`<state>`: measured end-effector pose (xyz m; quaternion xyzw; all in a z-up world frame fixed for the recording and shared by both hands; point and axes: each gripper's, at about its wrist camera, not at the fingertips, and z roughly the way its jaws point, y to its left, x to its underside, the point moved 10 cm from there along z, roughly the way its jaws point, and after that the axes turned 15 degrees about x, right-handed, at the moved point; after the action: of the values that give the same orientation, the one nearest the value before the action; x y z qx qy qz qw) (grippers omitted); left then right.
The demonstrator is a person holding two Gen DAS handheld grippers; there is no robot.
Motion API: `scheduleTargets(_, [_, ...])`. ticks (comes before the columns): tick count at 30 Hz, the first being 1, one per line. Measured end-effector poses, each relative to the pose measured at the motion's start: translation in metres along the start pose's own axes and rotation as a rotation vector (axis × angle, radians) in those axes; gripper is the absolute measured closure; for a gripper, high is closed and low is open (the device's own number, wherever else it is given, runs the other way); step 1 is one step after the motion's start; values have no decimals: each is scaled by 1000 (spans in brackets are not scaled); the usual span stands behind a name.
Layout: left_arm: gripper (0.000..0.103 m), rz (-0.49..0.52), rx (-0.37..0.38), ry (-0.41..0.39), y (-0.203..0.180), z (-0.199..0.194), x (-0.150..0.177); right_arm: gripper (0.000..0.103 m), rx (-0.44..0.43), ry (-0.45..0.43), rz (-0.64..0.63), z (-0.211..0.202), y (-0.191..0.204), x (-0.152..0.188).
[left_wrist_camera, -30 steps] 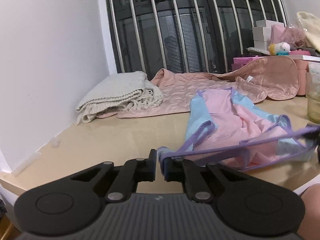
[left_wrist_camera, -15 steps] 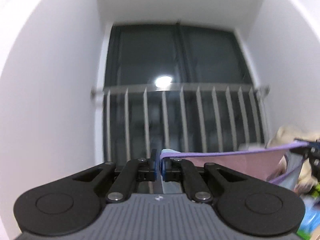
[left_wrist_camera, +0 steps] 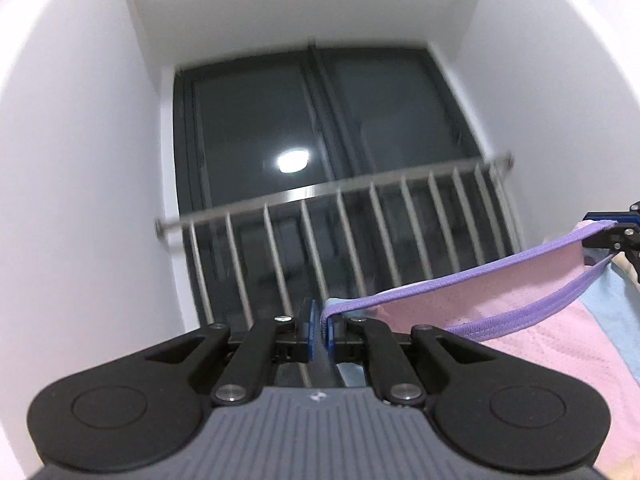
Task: Fold clothes
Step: 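Lift the garment by its hem with both grippers and shake it out, then lay the garment flat on the table and open both grippers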
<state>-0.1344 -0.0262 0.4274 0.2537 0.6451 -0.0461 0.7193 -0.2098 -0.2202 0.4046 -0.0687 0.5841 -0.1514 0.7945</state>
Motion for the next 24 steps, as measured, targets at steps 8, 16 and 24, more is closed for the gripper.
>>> scheduleTargets(8, [99, 148, -197, 177, 40, 161, 79, 101, 3, 359, -74, 201, 86, 125])
scheduleTargets(16, [84, 163, -259, -183, 33, 82, 10, 101, 248, -127, -47, 156, 58, 42])
scheduleTargets(24, [80, -67, 13, 379, -24, 100, 271, 100, 24, 230, -146, 101, 104, 225])
